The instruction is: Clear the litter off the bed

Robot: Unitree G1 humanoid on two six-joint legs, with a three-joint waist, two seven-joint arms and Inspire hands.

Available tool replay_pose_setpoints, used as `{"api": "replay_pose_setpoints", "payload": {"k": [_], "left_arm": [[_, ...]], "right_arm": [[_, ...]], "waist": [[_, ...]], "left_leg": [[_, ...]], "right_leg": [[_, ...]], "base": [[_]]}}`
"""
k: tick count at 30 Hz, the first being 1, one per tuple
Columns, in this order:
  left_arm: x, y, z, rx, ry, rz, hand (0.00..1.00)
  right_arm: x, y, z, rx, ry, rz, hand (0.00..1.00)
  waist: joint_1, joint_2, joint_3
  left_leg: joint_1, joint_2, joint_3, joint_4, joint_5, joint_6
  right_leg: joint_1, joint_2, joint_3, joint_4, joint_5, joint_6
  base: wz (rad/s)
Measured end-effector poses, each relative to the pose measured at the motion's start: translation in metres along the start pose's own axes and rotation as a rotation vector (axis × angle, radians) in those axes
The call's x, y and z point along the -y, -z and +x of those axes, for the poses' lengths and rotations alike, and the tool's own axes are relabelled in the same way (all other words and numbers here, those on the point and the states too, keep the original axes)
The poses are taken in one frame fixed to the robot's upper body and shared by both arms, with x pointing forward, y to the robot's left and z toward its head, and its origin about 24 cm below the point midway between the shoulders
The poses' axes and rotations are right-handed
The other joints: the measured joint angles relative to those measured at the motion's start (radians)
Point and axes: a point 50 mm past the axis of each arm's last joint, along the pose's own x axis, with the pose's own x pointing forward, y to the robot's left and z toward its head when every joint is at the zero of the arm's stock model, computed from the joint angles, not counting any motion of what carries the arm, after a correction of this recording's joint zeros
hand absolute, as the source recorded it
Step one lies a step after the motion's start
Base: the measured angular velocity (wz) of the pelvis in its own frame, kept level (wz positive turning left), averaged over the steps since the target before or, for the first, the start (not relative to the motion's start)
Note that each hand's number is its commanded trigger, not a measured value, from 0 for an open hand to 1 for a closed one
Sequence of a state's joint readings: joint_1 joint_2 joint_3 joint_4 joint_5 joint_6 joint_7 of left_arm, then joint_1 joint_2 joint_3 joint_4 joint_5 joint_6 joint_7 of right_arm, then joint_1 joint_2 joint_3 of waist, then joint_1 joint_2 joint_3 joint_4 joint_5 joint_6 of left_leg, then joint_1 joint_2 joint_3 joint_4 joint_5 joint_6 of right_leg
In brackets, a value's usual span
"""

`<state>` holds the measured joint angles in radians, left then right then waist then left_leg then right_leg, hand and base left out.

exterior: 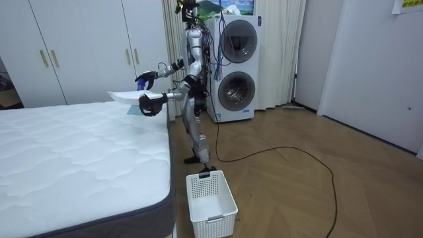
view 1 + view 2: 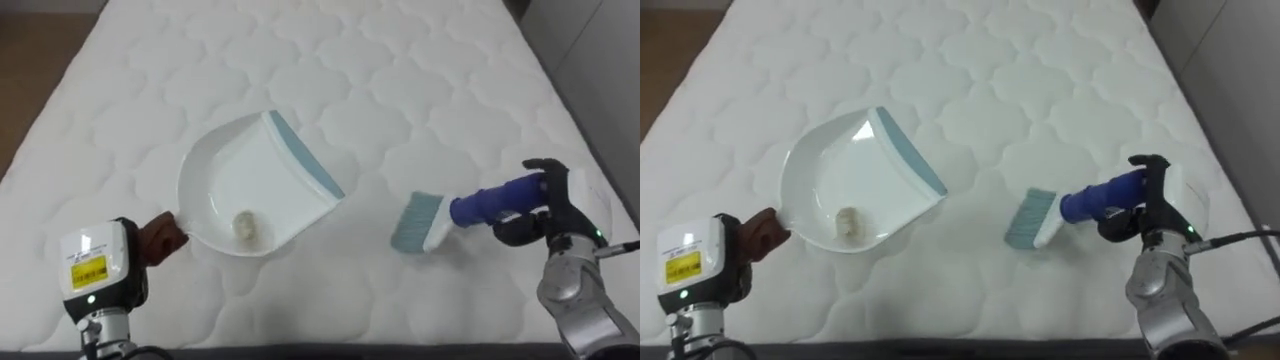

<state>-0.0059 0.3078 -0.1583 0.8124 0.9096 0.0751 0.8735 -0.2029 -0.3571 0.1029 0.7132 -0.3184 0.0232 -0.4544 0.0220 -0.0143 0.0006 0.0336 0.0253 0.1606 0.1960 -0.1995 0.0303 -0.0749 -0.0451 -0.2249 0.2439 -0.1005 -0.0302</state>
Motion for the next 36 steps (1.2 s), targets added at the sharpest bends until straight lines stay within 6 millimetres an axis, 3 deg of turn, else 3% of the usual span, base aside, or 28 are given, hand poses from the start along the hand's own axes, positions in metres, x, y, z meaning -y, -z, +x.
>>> {"api": "replay_pose_setpoints", "payload": {"k": [9, 14, 15, 18, 24, 26, 27, 29, 31, 32, 36], "left_arm": [[0.008, 0.015, -0.016, -0.027, 0.097, 0.026, 1.00], [0.007, 0.017, -0.015, -0.023, 0.105, 0.032, 1.00], [0.004, 0.018, -0.012, -0.014, 0.094, 0.037, 1.00], [0.000, 0.022, -0.008, -0.005, 0.080, 0.049, 1.00], [0.004, 0.030, -0.017, -0.012, 0.122, 0.073, 1.00], [0.004, 0.029, -0.018, -0.005, 0.125, 0.079, 1.00], [0.003, 0.026, -0.016, 0.002, 0.119, 0.073, 1.00], [0.002, 0.019, -0.012, 0.024, 0.103, 0.067, 1.00], [0.004, 0.014, -0.012, 0.024, 0.106, 0.051, 1.00], [0.004, 0.013, -0.012, 0.026, 0.109, 0.049, 1.00], [0.008, 0.005, -0.016, 0.034, 0.136, 0.027, 1.00]], "right_arm": [[0.001, 0.000, 0.001, -0.030, -0.036, 0.088, 0.00], [0.000, 0.010, -0.004, -0.067, -0.027, 0.112, 0.00], [0.001, 0.010, -0.004, -0.070, -0.011, 0.114, 0.00], [0.005, 0.012, -0.003, -0.090, 0.032, 0.156, 0.00], [0.007, 0.007, -0.003, -0.062, 0.056, 0.196, 0.00], [0.009, 0.006, -0.004, -0.048, 0.072, 0.207, 0.00], [0.010, 0.009, -0.008, -0.046, 0.091, 0.214, 0.00], [0.010, 0.018, -0.013, -0.073, 0.113, 0.225, 0.00], [0.005, 0.025, -0.020, -0.099, 0.113, 0.258, 0.00], [0.004, 0.026, -0.022, -0.102, 0.110, 0.260, 0.00], [0.002, 0.020, -0.023, -0.091, 0.075, 0.320, 0.00]], "waist": [[0.014, 0.012, 0.0005], [0.001, 0.011, 0.0004], [-0.011, 0.011, 0.0006], [-0.011, 0.010, 0.0002], [0.000, 0.004, -0.0012], [-0.006, 0.004, -0.0012], [-0.019, 0.005, -0.0009], [-0.029, 0.004, -0.0011], [-0.047, 0.004, -0.0004], [-0.046, 0.004, -0.0001], [-0.038, 0.022, 0.0055]], "left_leg": [[0.001, -0.008, -0.035, -0.006, -0.001, -0.001], [-0.022, -0.025, -0.129, 0.012, -0.001, 0.001], [-0.040, -0.031, -0.165, 0.022, -0.001, 0.000], [-0.060, -0.038, -0.213, 0.025, 0.007, -0.002], [-0.106, -0.042, -0.256, 0.046, 0.012, -0.009], [-0.135, -0.050, -0.271, 0.076, 0.012, -0.010], [-0.158, -0.054, -0.272, 0.098, 0.012, -0.010], [-0.181, -0.046, -0.249, 0.120, 0.012, -0.009], [-0.202, -0.013, -0.085, 0.149, 0.016, 0.002], [-0.206, -0.007, -0.058, 0.158, 0.013, 0.007], [-0.255, -0.006, -0.056, 0.192, 0.008, 0.009]], "right_leg": [[0.008, -0.002, -0.009, -0.003, -0.005, 0.005], [0.028, -0.008, -0.031, 0.002, -0.028, 0.015], [0.028, -0.011, -0.050, 0.002, -0.034, 0.015], [0.032, -0.018, -0.086, 0.000, -0.045, 0.015], [0.034, -0.020, -0.150, -0.011, -0.060, 0.011], [0.040, -0.022, -0.190, -0.020, -0.063, 0.010], [0.047, -0.025, -0.217, -0.022, -0.068, 0.012], [0.059, -0.026, -0.213, -0.016, -0.079, 0.019], [0.083, -0.040, -0.214, 0.007, -0.107, 0.030], [0.086, -0.042, -0.214, 0.016, -0.117, 0.031], [0.085, -0.040, -0.240, 0.033, -0.146, 0.029]], "base": [[0.07], [0.47], [0.74], [0.57], [0.36], [0.64], [1.15], [1.23], [1.21], [0.99], [0.65]]}}
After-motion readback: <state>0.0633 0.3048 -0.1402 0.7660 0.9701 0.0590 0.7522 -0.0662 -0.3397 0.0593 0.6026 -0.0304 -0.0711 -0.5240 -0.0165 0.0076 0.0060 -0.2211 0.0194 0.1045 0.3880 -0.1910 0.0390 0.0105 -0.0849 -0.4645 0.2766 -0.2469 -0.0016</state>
